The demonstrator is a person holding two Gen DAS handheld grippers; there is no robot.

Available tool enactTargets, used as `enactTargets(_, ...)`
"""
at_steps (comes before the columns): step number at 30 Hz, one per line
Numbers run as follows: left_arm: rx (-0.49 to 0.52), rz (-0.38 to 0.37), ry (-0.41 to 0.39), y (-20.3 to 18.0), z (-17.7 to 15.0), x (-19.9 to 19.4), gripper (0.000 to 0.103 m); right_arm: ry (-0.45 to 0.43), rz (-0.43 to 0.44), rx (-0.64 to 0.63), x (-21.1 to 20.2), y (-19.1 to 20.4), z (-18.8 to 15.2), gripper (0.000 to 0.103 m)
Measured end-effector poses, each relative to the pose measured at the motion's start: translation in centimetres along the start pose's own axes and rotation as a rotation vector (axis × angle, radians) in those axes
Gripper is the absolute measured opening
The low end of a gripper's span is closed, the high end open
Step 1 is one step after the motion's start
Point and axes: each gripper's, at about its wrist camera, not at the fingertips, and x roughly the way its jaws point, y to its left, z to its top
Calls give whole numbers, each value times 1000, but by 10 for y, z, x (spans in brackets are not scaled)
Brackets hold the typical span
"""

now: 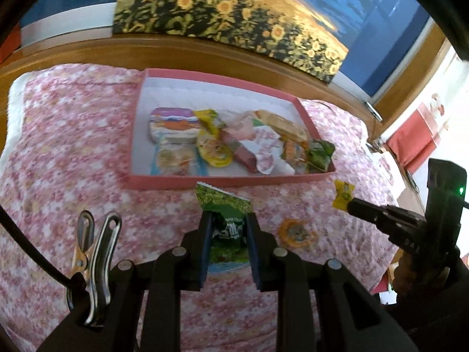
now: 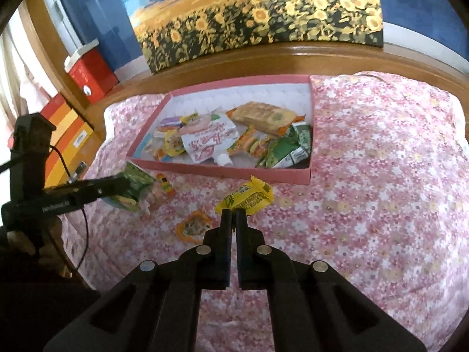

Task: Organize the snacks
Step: 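Carry the green bag with left tool while right tool grasps and drops yellow packet in tray, then lower the green bag into the tray and open the left tool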

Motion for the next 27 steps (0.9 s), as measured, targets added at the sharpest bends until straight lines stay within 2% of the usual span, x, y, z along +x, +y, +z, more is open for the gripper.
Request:
enactTargets(7,-25,2,-75,12,18,-14,23,-34,46,7,5,7,25,4)
enactTargets(12,-60,8,-99,27,30,-16,23,-11,51,2,22,9,36,4)
enactTargets(17,-73,24,-86,35,39,-5,23,26,47,-3,38,6,44,4)
enactTargets(21,-56,14,-13,36,37,4,24,75,58,-6,52,6,49,4)
enactTargets(23,-58,35,32,37,33,7,44,109,51,-11,60,7,51,5)
enactTargets(24,-64,33,45,38,31,6,66,118,53,-3,63,6,52,5)
enactTargets(25,-77,15,46,39,29,5,80,124,56,7,65,5,53,5)
enactTargets(27,-99,-12,43,41,26,2,83,135,68,31,67,2,56,5)
